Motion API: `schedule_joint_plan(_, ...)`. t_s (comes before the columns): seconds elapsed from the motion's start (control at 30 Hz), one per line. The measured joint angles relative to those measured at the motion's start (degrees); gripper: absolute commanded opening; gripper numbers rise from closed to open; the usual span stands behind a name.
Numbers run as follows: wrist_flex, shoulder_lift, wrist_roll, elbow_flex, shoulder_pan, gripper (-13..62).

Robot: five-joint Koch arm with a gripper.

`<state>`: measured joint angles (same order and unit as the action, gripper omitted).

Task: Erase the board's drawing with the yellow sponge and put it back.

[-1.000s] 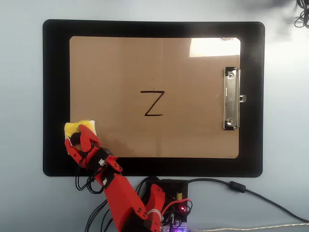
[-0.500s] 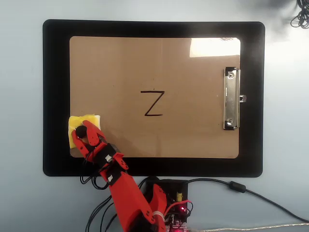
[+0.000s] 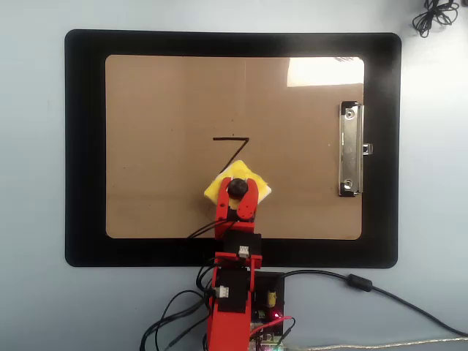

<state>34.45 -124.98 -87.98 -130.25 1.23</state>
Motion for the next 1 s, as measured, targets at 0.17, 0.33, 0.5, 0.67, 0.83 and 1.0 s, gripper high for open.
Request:
schedule_joint_plan(0.17,-15.4,7.5,2.2,-9.6,-3.3,-8.0)
schedule_joint_plan(0.33,-26.7,6.4,2.4,-18.2,-3.2,-8.0)
schedule_joint_plan(0.5,-31.6,7.4,2.3,-19.9,-3.2,-8.0)
schedule_joint_plan(0.67,-46.7,27.4,2.3,-11.1,-2.8,-8.0)
schedule_joint_plan(0.83,-55.6,42.5,2.1,1.5,-3.9,-8.0)
schedule_joint_plan(1.0,-57.5,31.0,2.0,-14.9,-4.2,-8.0)
